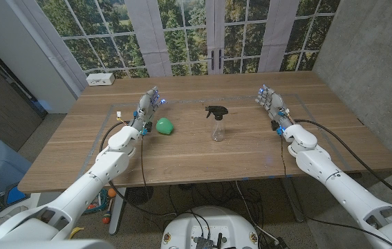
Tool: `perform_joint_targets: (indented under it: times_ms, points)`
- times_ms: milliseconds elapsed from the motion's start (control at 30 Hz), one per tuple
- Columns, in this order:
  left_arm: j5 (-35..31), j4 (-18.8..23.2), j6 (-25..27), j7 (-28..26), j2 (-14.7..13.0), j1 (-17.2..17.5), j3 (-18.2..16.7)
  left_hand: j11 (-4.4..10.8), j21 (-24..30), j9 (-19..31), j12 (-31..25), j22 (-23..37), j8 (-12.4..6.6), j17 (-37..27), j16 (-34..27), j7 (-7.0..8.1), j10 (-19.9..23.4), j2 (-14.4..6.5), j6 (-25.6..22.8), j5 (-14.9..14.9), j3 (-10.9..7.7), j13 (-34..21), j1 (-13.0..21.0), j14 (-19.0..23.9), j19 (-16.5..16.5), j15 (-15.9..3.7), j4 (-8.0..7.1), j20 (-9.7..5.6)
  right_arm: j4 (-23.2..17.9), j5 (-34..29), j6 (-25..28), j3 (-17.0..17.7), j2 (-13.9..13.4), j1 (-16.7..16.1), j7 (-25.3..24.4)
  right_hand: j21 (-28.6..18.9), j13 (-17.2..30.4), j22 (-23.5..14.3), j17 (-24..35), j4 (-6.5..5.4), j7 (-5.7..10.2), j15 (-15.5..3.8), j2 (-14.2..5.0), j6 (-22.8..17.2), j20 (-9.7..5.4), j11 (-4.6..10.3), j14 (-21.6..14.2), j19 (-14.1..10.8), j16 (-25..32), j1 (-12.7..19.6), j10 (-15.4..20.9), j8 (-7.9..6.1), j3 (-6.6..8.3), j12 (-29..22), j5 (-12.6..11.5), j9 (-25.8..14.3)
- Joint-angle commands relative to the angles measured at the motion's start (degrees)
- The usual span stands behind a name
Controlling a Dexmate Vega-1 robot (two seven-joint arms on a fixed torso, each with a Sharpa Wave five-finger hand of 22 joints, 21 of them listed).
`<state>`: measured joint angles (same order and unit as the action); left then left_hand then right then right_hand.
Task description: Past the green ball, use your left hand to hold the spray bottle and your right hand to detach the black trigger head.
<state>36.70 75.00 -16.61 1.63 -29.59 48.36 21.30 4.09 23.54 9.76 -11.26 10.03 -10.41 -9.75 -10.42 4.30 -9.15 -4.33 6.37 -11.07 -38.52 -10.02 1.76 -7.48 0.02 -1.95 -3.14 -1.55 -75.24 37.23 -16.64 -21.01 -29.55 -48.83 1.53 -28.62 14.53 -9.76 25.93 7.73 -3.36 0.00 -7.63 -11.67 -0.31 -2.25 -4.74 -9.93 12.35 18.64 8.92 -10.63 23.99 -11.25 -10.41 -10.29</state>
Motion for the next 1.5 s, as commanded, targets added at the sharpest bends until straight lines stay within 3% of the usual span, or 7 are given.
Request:
perform_joint_targets:
  times_ms: [33, 367, 500, 633, 867, 1133, 1500]
  points:
    - [-1.38, 1.55, -0.03, -0.88, -1.09, 0.73, 0.24, -0.02, 0.22, 0.1, -0.37, 0.1, -0.31, -0.09, -0.36, 0.02, -0.37, -1.56, 0.4, -0.37, -0.36, -0.15, 0.17, -0.43, 0.21, -3.45, 0.15, -1.48, -0.93, 0.08, -0.19, 0.19, -0.29, -0.82, -0.38, -0.18, 0.04, -0.07, 0.12, 0.05, 0.1, -0.12, -0.1, -0.38, 0.13, -0.14, -0.35, -0.27, 0.32, 0.35, 0.34, -0.41, 0.45, -0.22, -0.37, -0.25]
    - [-3.5, 3.16, -0.54, -1.7, -2.33, 1.23, 0.52, 0.55, 0.08, 0.11, -0.54, 0.09, -0.37, -0.06, -0.65, 0.26, 0.64, -0.53, -0.24, -0.18, 0.11, -0.14, 0.21, 1.06, 0.99, -3.6, 1.09, -1.26, -1.29, -0.15, -0.59, 0.12, -0.2, -1.15, -0.6, 0.05, -0.11, -0.08, 0.03, 0.16, 0.07, -0.02, -0.12, -0.39, 0.13, -0.15, -0.33, -0.37, 0.37, 0.41, 0.31, -0.41, 0.42, -0.24, -0.36, -0.25]
    - [-6.86, 5.61, -0.18, -4.91, -3.47, 2.01, 0.86, 0.78, -2.58, 0.13, -0.66, 0.05, -0.67, 0.0, -0.72, 1.24, 2.78, 1.99, -3.11, 0.34, 1.39, -0.14, 0.74, 4.06, -2.49, -0.95, 4.45, 2.16, -2.1, -0.19, -0.5, 0.22, -0.39, -1.74, -1.06, 0.19, -0.21, -0.08, -0.02, 0.21, 0.11, -0.02, -0.13, -0.4, 0.16, -0.06, -0.29, -0.44, 0.4, 0.43, 0.33, -0.42, 0.39, -0.26, -0.35, -0.25]
    - [-8.32, 6.5, 0.13, -3.62, -4.89, 1.68, 1.59, 1.29, -3.35, 0.18, -1.1, 0.08, -0.52, -0.1, -1.13, 1.9, 5.09, 2.97, -3.99, 0.58, 1.95, -0.2, 0.91, 6.94, -2.19, -0.27, 6.33, 3.58, -2.65, -0.28, -0.44, 0.25, -0.46, -2.15, -1.47, 0.33, -0.29, -0.09, -0.07, 0.25, 0.08, 0.23, -0.15, -0.46, 0.29, -0.18, -0.36, -0.5, 0.46, 0.42, 0.4, -0.44, 0.36, -0.3, -0.34, -0.26]
    - [-14.34, 11.36, 4.57, -6.26, -8.56, 1.71, 2.96, 1.34, -4.4, 0.24, -1.0, 0.03, -0.78, -0.17, -0.73, 1.97, 5.94, 4.23, -4.76, 0.84, 1.96, -0.27, 2.17, 7.32, -2.67, -0.82, 8.99, 3.98, -3.87, -0.53, -0.56, 0.37, -0.65, -3.08, -2.3, 0.49, -0.4, -0.1, -0.11, 0.26, 0.08, 0.25, -0.18, -0.55, 0.42, -0.23, -0.56, -0.63, 0.59, 0.4, 0.57, -0.47, 0.31, -0.38, -0.33, -0.26]
    - [-16.29, 13.38, 7.38, -3.75, -11.07, 0.62, 4.27, 1.43, -4.97, 0.3, -0.89, 0.0, -1.37, -0.19, -0.45, 1.63, 6.54, 4.66, -6.45, 0.97, 1.4, -0.33, 4.15, 7.36, -1.95, -1.78, 11.63, 4.18, -5.24, -0.78, -0.98, 0.66, -0.87, -4.53, -3.38, 0.6, -0.48, -0.11, -0.15, 0.27, 0.05, 0.25, -0.21, -0.56, 0.57, -0.25, -0.69, -0.83, 0.69, 0.37, 0.71, -0.47, 0.26, -0.45, -0.32, -0.27]
    - [-25.98, 17.82, 10.73, -4.86, -14.07, -1.32, 7.32, 1.52, -5.15, 0.33, -0.72, -0.01, -1.52, -0.2, -0.21, 1.81, 6.56, 5.06, -7.08, 1.01, 1.13, -0.36, 5.38, 6.98, -1.09, -2.12, 12.89, 3.87, -6.51, -0.56, -1.79, 1.2, -0.79, -6.35, -4.46, 0.85, -0.63, -0.13, -0.21, 0.28, 0.04, 0.36, -0.27, -0.64, 0.67, -0.31, -0.78, -1.09, 0.8, 0.32, 0.96, -0.49, 0.19, -0.55, -0.31, -0.27]
